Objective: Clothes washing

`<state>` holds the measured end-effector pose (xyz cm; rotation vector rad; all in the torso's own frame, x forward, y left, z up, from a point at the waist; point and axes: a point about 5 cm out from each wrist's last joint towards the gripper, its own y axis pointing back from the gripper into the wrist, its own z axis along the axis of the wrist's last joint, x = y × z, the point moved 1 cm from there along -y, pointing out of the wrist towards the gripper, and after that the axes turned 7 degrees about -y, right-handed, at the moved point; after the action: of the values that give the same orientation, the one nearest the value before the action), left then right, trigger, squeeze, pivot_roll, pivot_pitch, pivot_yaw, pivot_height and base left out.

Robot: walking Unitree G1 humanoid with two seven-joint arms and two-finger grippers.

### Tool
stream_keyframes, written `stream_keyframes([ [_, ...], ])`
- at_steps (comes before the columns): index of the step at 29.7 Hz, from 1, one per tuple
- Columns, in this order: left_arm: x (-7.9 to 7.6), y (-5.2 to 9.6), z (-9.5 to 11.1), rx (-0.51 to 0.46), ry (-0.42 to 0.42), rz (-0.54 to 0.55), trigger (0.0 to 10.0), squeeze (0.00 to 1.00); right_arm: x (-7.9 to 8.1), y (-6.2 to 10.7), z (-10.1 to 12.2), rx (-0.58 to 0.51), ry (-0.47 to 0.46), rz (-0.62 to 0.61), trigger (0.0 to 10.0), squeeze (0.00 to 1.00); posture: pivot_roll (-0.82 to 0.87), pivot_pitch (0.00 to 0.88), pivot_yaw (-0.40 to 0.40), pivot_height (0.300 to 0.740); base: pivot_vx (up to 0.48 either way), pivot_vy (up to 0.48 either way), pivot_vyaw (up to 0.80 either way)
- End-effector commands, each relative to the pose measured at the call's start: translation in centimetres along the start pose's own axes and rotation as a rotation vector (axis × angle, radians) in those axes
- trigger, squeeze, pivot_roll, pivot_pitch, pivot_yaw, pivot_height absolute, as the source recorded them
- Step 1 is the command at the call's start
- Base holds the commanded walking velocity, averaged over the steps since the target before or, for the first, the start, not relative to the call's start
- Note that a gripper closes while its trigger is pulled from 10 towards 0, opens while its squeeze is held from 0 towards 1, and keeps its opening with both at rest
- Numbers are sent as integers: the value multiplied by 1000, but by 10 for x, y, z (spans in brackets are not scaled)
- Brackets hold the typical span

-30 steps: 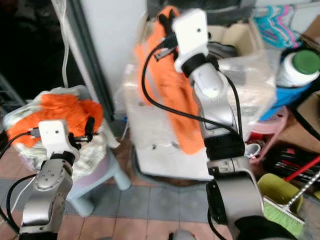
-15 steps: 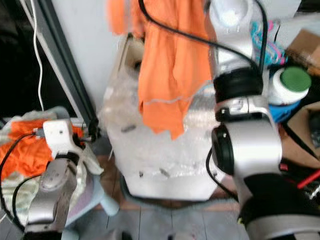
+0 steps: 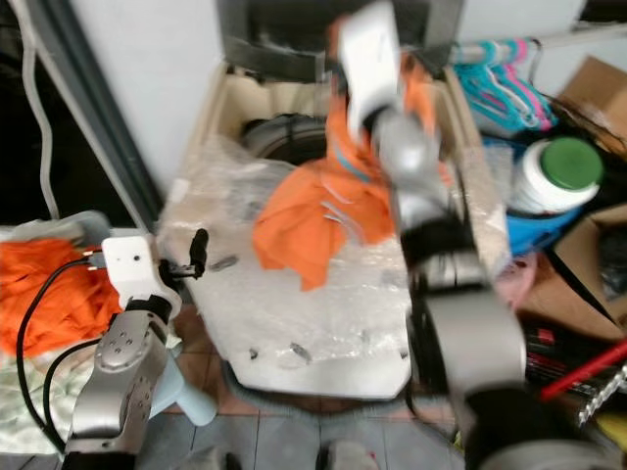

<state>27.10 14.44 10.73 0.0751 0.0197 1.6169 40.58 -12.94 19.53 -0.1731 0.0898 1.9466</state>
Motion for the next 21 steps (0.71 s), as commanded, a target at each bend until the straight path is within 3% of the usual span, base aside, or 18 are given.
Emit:
stream_keyframes([
  [1, 0, -1, 2, -4, -3, 3, 10000, 0, -12, 6, 18, -65, -51, -40, 10000, 1000, -41, 0, 24, 740, 0, 0, 0],
  [5, -1, -2, 3, -4, -6, -1, 10000, 0, -18, 22, 20, -123, -23, -15, 10000, 1000, -45, 0, 28, 740, 0, 0, 0],
  [7, -1, -2, 3, -4, -6, -1, 10000, 0, -15, 32, 22, -152, -86, 69, 10000, 1000, -46, 0, 27, 740, 0, 0, 0],
  [12, 1, -2, 2, -2, -9, 1, 10000, 0, -16, 61, 20, -142, -121, 248, 10000, 1000, -45, 0, 28, 740, 0, 0, 0],
  [14, 1, -1, 2, -1, -10, 2, 10000, 0, -13, 71, 10, -77, -99, 332, 10000, 1000, -45, 0, 29, 740, 0, 0, 0],
  [15, 1, -1, 2, 0, -12, 1, 10000, 0, -6, 85, -2, 4, -67, 436, 10000, 1000, -44, 0, 32, 740, 0, 0, 0],
  [19, 1, -1, 2, 0, -14, -2, 10000, 0, -4, 97, -22, 127, -43, 507, 10000, 1000, -44, 0, 32, 740, 0, 0, 0],
  [21, 1, -1, 2, 0, -17, -4, 10000, 0, -12, 97, -37, 213, 13, 450, 10000, 1000, -40, 0, 33, 740, 0, 0, 0],
])
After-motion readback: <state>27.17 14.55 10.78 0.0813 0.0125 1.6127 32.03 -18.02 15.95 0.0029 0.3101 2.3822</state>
